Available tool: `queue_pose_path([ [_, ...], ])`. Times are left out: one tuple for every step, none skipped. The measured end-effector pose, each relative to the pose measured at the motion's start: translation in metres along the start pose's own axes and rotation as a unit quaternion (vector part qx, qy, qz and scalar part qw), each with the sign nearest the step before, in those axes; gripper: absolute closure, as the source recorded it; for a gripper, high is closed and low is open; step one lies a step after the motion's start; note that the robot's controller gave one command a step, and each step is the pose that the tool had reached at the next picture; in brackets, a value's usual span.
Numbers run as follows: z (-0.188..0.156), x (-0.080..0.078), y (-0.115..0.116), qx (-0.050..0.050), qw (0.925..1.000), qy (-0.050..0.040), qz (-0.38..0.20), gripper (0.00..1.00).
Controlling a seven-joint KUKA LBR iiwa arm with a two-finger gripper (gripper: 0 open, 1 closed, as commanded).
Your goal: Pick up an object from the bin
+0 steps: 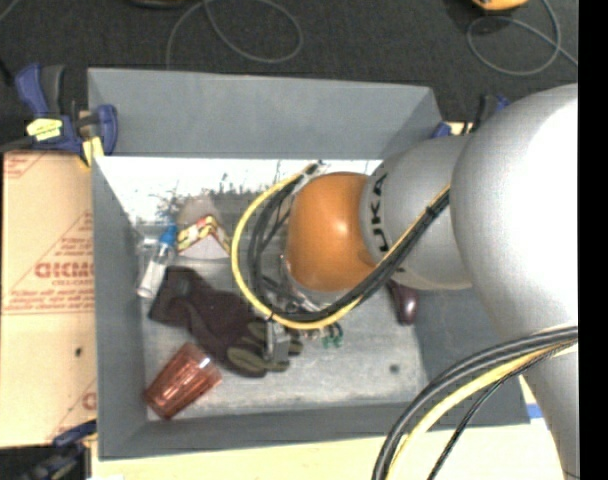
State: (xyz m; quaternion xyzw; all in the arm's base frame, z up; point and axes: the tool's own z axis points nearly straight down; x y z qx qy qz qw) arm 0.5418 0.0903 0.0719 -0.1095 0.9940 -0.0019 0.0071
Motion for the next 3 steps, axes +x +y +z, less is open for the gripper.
queue_pose_path([
  [-0.004,0.001,0.000,0.000,1.0000,0.0009,0.000,1.00],
  [-0.018,0.001,0.000,0.000,1.0000,0.0013,0.000,1.00],
  [-0.029,0.000,-0.001,0.000,1.0000,0.0000,0.000,1.00],
])
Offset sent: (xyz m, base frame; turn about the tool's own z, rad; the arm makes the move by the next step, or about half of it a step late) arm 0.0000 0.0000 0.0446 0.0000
